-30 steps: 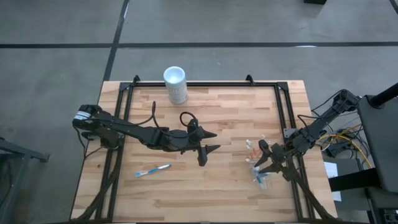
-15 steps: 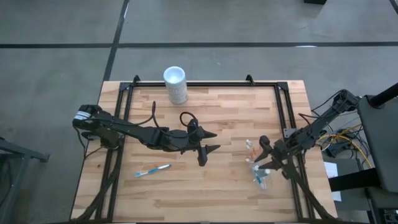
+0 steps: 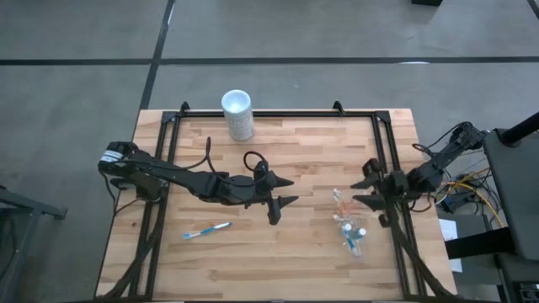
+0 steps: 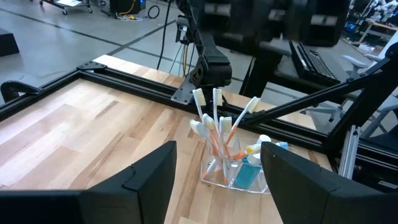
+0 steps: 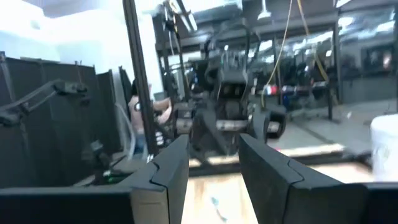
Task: Pick & Place toothbrushing station
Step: Put the blue toothbrush into the bottom section of the transparent organizer
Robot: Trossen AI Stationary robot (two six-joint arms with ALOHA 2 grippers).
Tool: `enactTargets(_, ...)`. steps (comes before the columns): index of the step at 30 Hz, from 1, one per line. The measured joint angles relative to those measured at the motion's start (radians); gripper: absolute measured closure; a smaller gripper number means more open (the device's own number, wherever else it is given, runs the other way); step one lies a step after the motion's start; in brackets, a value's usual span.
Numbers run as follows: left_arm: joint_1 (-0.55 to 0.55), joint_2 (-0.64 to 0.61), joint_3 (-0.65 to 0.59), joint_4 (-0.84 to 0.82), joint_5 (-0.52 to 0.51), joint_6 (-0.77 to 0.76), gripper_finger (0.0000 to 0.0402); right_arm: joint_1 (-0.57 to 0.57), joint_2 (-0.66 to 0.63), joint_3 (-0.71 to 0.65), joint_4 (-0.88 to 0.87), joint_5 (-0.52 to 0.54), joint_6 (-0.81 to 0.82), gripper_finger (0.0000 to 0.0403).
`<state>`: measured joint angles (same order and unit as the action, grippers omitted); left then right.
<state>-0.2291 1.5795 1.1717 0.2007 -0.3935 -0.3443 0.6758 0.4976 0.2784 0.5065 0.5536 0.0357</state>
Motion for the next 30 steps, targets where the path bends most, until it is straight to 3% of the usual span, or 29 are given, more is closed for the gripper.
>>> enactTargets(11, 0.0, 0.0, 0.0, 0.0, 0.0, 0.0, 0.0163, 0.0, 0.003, 0.126, -0.002, -0.002, -0.173, 0.0273)
enactTargets(30, 0.0, 0.0, 0.0, -0.001, 0.003, 0.002, 0.0163, 0.0, 0.002, 0.188, -0.002, -0.004, -0.174, 0.0271)
